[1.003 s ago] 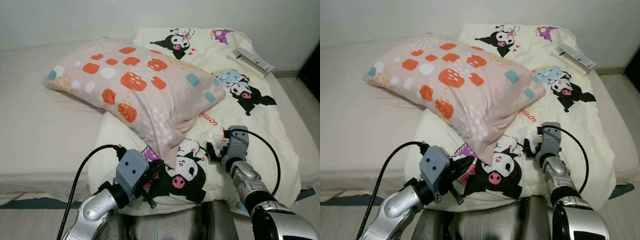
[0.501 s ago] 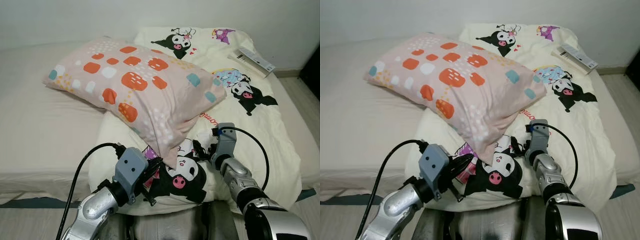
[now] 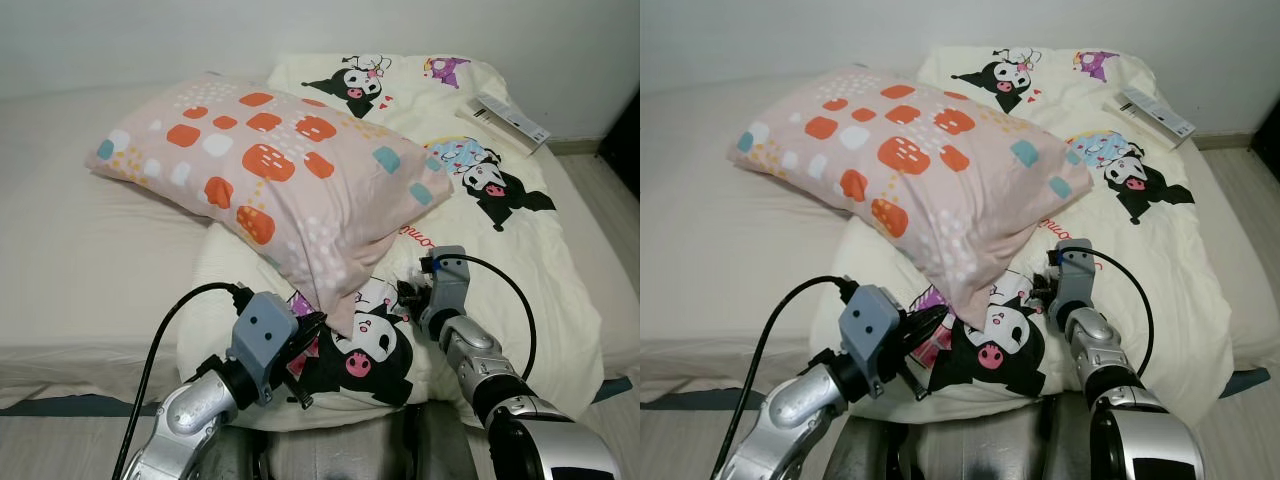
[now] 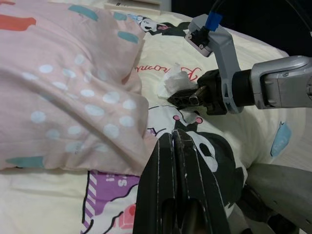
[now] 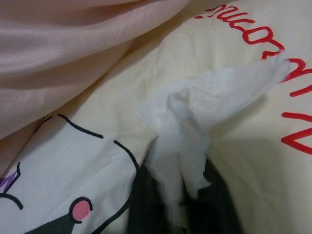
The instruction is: Clean up the room
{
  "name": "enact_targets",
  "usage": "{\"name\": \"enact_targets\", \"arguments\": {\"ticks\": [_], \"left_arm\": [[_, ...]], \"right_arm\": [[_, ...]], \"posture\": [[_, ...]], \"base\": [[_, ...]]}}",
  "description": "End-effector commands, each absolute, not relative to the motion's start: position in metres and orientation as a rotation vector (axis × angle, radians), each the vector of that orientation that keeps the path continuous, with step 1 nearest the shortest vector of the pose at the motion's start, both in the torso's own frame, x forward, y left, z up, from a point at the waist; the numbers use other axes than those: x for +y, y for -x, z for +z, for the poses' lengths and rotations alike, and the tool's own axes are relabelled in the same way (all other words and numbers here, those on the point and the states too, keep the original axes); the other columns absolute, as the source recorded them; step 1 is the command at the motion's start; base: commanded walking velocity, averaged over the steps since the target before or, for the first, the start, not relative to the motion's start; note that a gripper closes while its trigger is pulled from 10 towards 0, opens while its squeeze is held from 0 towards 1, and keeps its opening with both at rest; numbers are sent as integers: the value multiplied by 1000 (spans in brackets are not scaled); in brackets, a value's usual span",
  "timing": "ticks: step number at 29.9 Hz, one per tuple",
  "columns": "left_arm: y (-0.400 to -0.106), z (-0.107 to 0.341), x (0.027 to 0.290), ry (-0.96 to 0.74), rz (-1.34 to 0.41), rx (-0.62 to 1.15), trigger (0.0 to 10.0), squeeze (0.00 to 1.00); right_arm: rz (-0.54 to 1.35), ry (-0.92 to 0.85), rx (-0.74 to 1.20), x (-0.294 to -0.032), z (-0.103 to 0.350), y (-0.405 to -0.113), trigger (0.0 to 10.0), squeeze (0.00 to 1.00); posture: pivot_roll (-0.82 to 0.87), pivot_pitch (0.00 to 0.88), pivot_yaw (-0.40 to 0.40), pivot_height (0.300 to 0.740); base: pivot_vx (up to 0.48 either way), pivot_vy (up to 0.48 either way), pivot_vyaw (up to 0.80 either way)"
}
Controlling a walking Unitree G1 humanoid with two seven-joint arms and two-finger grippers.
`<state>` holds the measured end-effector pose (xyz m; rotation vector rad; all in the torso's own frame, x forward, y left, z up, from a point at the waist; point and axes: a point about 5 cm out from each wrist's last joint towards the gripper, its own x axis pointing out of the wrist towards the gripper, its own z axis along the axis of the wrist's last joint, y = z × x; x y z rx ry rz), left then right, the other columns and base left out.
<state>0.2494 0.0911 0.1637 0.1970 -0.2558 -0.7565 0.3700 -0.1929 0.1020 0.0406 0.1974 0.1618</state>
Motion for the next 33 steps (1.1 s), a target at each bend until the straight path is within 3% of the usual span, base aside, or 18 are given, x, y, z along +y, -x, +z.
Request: {"name": "enact_targets", "arguments": {"ticks": [1,11,13,20,22,33], "left_arm": [[-249,155,94,-214,-752,-220,10000,0],[-256,150,98,-213,-680,-209,10000,0],[-268,141,110,-172,-534,-154,10000,0],[-282,122,129,-39,-309,-34,10000,0],[-285,111,134,2,-243,15,10000,0],[-282,94,130,-24,-134,63,10000,0]], "right_arm": [[166,-38,239,-192,91,-365,0,0],[185,-38,181,-186,93,-364,0,0],[231,-27,112,-175,97,-363,0,0],[248,-2,-1,-158,104,-356,0,0],[228,30,-51,-152,108,-346,10000,0],[107,102,-65,-160,97,-306,10000,0]], "posture": [[149,320,78,574],[101,249,60,574],[65,193,45,574],[19,139,39,574],[-13,112,37,574],[-33,82,41,574]], "base": [[0,0,0],[0,0,0],[0,0,0],[0,0,0],[0,0,0],[0,0,0]]}}
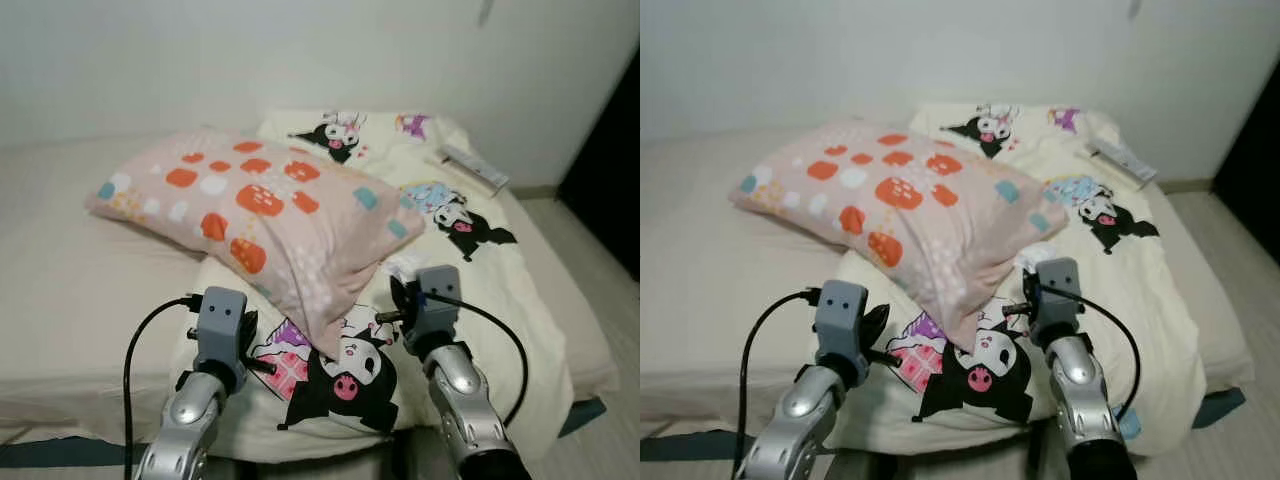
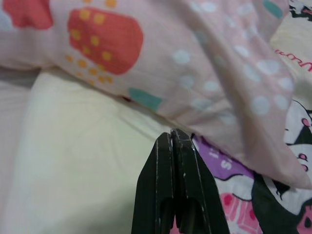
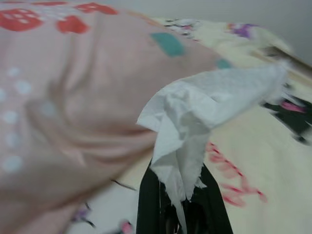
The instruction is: Clean up the room
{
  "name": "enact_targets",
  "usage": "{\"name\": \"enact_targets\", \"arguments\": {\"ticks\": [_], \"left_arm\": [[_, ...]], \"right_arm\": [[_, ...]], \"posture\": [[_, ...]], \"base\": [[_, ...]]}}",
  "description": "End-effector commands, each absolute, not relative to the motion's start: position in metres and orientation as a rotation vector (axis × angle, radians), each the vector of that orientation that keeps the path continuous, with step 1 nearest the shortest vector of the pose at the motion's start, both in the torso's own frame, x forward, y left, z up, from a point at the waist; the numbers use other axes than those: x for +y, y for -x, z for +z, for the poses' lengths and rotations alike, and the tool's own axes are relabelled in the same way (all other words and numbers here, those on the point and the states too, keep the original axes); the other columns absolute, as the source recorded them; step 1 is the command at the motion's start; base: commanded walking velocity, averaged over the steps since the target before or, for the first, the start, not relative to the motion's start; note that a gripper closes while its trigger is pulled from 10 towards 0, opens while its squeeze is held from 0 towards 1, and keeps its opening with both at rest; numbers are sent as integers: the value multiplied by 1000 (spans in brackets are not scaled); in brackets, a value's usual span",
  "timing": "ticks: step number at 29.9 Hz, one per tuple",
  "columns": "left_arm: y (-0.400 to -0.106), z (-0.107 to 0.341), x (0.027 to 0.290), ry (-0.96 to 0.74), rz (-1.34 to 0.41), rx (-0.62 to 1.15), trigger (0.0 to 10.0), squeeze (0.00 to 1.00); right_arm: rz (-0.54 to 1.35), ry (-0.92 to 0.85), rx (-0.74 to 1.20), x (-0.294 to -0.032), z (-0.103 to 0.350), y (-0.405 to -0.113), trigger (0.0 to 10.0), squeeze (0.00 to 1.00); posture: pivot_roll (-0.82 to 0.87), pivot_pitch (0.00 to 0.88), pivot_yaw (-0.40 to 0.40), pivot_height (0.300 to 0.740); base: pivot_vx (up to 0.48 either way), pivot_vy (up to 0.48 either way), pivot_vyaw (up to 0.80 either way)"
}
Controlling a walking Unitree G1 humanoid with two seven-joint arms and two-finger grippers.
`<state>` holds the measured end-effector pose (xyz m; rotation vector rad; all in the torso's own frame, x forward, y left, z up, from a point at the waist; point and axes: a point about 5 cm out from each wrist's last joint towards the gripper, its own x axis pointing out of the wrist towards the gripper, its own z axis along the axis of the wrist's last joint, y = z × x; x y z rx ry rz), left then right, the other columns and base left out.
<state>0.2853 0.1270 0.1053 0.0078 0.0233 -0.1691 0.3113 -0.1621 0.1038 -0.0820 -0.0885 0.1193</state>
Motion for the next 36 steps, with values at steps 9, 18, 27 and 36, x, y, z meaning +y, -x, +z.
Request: {"name": "enact_targets", "arguments": {"ticks": [9,18,27,36], "left_arm": [[-282,87,142,-42,10,59,10000,0],[-279,84,145,-77,40,50,10000,0],[-281,85,139,-75,17,28,10000,0],[-281,86,136,-90,13,6,10000,0]], "right_arm": [[41,164,5,-162,83,-295,10000,0],[22,127,33,-169,81,-287,10000,0],[8,125,45,-168,79,-286,10000,0],[24,124,60,-167,79,-285,10000,0]], "posture": [[-28,78,36,574],[-17,70,21,574],[-19,59,15,599],[-19,59,-1,629]], "base": [[0,0,0],[0,0,0],[0,0,0],[0,0,0]]}}
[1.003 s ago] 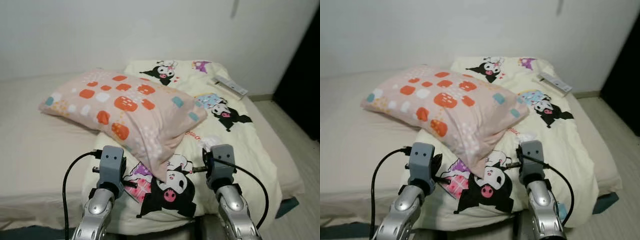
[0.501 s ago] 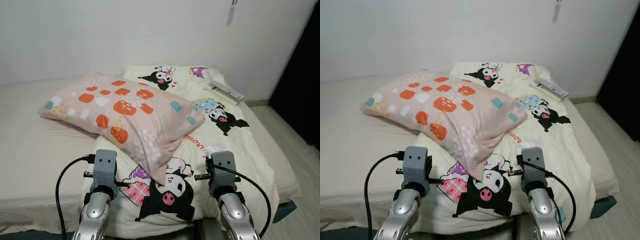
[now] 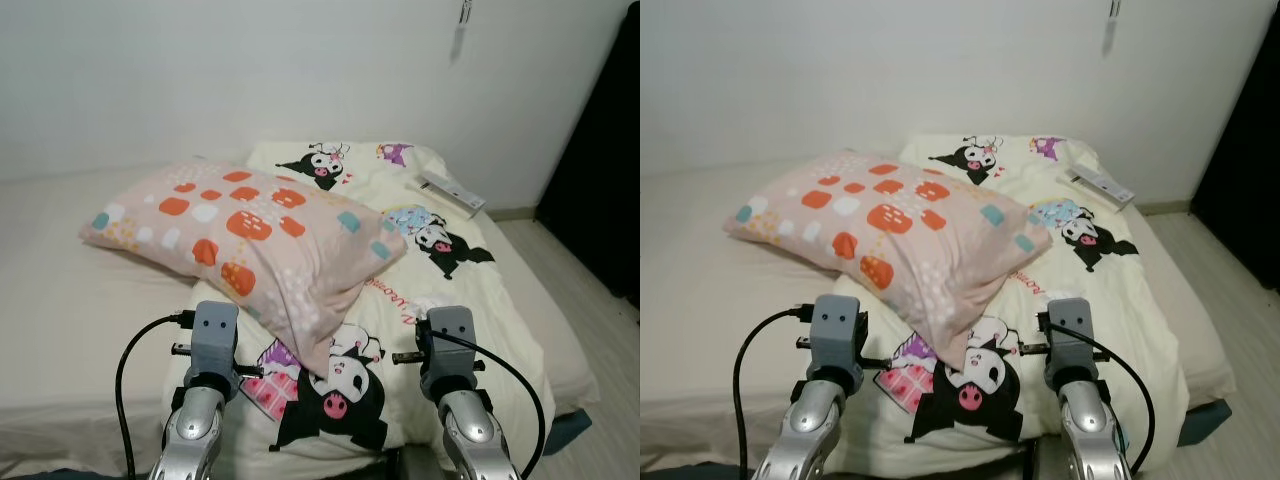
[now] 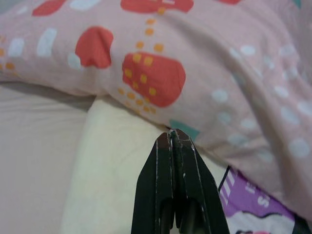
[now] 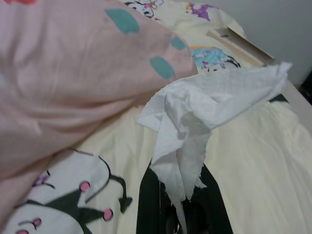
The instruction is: Clean up the room
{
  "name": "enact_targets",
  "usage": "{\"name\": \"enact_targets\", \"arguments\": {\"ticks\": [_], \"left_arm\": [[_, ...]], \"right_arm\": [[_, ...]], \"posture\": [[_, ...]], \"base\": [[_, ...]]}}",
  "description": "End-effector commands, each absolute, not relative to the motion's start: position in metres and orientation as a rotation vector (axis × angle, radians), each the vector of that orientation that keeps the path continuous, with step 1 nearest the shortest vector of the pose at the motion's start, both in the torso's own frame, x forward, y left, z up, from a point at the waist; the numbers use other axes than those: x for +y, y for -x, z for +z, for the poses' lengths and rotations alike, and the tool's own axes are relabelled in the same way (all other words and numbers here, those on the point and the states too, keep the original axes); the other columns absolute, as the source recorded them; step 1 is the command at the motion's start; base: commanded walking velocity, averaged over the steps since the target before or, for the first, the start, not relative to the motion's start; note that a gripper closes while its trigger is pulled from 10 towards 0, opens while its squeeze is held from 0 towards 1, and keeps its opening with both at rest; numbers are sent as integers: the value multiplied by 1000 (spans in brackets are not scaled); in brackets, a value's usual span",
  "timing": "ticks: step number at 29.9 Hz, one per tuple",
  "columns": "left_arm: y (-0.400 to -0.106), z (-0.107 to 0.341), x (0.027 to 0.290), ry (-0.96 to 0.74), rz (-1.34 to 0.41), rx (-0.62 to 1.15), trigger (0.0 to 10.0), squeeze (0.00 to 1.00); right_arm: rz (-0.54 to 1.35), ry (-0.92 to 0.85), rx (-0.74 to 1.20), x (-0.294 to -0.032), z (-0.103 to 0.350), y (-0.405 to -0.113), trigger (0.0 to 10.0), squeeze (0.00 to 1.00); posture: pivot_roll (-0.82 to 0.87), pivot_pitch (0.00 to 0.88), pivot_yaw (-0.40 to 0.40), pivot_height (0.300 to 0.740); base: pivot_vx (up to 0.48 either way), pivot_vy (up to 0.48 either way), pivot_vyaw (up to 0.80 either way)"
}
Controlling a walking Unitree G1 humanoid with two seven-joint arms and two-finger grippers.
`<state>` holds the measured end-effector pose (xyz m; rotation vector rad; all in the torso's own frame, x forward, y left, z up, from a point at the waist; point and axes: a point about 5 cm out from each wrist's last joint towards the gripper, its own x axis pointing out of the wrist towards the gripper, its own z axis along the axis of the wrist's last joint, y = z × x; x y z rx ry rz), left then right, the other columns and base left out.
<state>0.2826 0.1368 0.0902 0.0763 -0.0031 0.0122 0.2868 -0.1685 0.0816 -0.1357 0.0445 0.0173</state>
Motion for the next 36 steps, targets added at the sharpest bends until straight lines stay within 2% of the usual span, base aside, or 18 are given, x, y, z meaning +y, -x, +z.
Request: {"name": "enact_targets", "arguments": {"ticks": [1,6,22,36], "left_arm": [[-281,86,136,-90,13,6,10000,0],[-280,86,135,-95,12,0,10000,0],[-280,87,138,-99,10,-11,10000,0],[-281,91,137,-97,7,-32,10000,0]], "right_arm": [[24,124,60,-167,79,-285,10000,0],[23,114,70,-166,78,-285,10000,0],[47,106,113,-164,78,-289,10000,0],[41,100,93,-162,83,-288,10000,0]], "posture": [[-19,59,-1,629],[-20,61,-3,643],[-15,70,-17,643],[-20,75,-14,698]], "base": [[0,0,0],[0,0,0],[0,0,0],[0,0,0]]}}
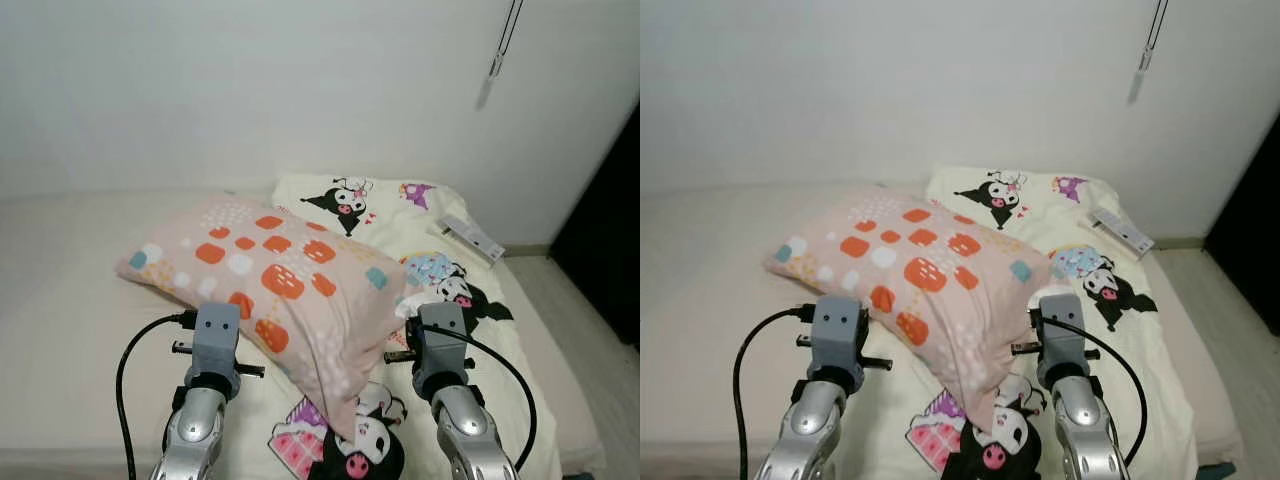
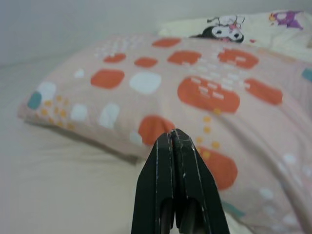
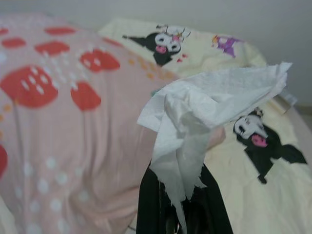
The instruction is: Clean up the room
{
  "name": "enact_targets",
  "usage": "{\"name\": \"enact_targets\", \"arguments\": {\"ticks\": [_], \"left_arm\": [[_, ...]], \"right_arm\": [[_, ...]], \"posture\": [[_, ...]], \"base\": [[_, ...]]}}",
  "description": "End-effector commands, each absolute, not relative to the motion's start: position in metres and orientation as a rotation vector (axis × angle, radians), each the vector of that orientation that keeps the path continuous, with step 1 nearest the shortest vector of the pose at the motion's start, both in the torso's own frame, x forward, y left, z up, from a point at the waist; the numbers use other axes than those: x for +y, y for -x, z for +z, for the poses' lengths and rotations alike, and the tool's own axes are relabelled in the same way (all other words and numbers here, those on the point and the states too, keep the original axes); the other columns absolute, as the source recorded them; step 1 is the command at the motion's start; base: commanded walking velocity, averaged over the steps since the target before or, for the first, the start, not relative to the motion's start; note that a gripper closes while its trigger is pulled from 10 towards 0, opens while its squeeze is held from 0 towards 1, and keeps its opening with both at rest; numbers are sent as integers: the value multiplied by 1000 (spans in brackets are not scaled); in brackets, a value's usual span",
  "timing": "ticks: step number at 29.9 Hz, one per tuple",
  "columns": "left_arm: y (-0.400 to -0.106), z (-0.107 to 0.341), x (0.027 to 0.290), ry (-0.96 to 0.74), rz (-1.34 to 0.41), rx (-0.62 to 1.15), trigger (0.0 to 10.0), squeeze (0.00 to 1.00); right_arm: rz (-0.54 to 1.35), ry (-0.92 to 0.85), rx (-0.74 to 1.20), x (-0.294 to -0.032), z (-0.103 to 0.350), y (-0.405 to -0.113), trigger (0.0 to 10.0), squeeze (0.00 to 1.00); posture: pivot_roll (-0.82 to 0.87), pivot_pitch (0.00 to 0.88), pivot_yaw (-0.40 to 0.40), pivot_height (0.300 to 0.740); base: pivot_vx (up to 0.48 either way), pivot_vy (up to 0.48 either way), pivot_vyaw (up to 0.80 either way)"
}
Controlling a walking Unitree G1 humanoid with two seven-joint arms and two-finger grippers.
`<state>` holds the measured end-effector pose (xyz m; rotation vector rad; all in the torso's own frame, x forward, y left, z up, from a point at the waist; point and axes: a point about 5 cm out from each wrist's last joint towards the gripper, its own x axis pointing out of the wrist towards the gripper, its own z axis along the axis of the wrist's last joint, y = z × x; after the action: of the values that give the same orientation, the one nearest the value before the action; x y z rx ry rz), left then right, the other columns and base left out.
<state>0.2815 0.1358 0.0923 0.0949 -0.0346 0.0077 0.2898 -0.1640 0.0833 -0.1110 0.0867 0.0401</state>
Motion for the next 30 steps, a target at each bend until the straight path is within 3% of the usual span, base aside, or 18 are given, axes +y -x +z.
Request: {"name": "enact_targets", "arguments": {"ticks": [1,10,30], "left_arm": [[-281,91,137,-97,6,-33,10000,0],[-281,91,138,-101,3,-35,10000,0],[-277,82,134,-81,-40,-6,10000,0]], "right_arm": [[39,99,90,-162,84,-288,10000,0],[38,87,75,-159,87,-285,10000,0],[59,188,148,-153,68,-282,10000,0]], "posture": [[-19,75,-14,703],[-19,77,-8,740],[-13,76,-6,740]], "base": [[0,0,0],[0,0,0],[0,0,0]]}}
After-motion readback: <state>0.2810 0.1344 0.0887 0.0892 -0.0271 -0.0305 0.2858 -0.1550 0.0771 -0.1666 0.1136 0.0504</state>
